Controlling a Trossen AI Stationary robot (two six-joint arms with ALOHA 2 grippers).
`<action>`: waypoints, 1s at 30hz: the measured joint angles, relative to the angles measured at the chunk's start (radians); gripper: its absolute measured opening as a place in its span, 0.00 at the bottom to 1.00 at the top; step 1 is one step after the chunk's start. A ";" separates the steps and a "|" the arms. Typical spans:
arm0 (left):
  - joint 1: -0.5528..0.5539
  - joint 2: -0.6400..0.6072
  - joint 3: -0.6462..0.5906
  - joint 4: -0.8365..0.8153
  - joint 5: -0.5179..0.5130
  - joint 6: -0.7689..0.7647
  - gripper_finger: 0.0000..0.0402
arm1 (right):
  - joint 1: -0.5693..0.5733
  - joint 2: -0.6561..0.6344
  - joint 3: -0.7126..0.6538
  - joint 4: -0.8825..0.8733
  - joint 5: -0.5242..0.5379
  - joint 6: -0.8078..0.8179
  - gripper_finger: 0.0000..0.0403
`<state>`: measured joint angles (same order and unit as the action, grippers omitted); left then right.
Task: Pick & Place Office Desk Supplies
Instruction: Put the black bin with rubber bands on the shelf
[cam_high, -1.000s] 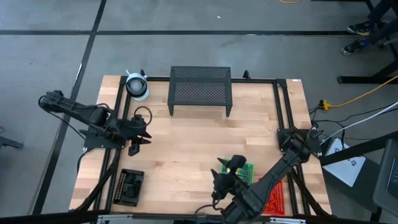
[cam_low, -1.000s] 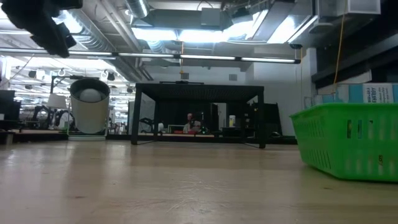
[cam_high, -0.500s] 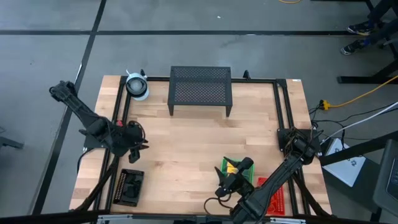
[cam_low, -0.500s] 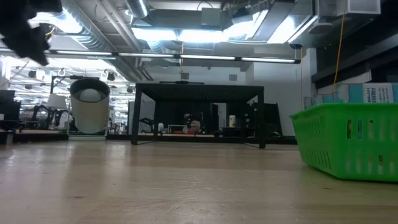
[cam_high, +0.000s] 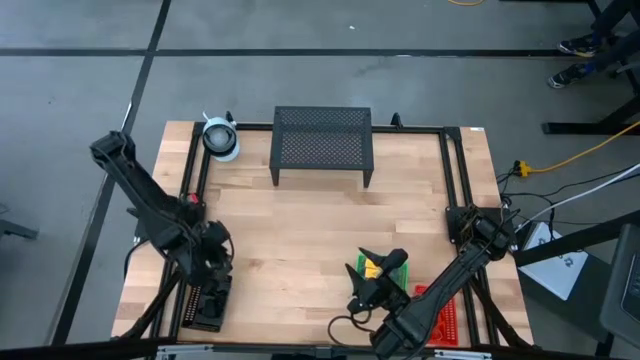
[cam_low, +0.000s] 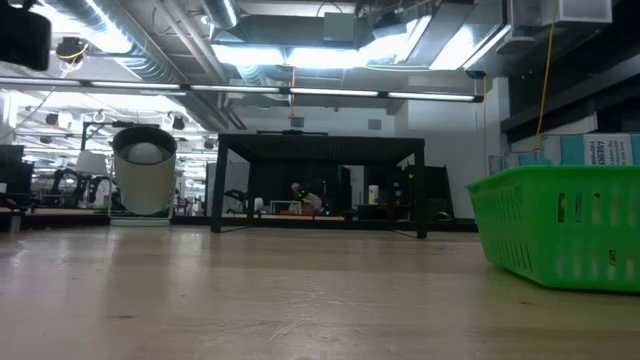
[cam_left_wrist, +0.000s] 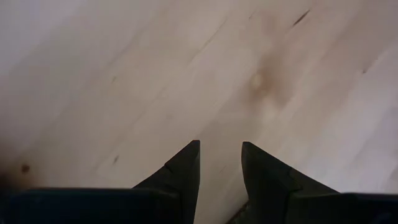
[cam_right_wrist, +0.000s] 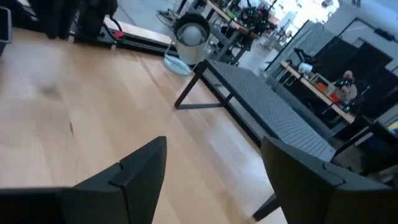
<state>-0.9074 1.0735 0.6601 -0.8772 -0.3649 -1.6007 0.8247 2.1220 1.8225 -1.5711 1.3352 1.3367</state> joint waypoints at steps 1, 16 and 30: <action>-0.014 0.014 0.000 0.000 0.000 -0.014 0.28 | 0.000 0.000 0.000 0.000 0.004 -0.004 0.65; -0.161 0.036 0.100 -0.019 0.081 0.151 0.28 | -0.003 0.001 -0.013 0.000 -0.039 0.010 0.65; -0.174 0.169 0.102 -0.095 0.237 0.251 0.28 | -0.003 0.002 -0.013 0.000 -0.059 0.039 0.65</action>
<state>-1.0813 1.2428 0.7620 -0.9720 -0.1281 -1.3498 0.8219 2.1239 1.8095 -1.5710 1.2762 1.3762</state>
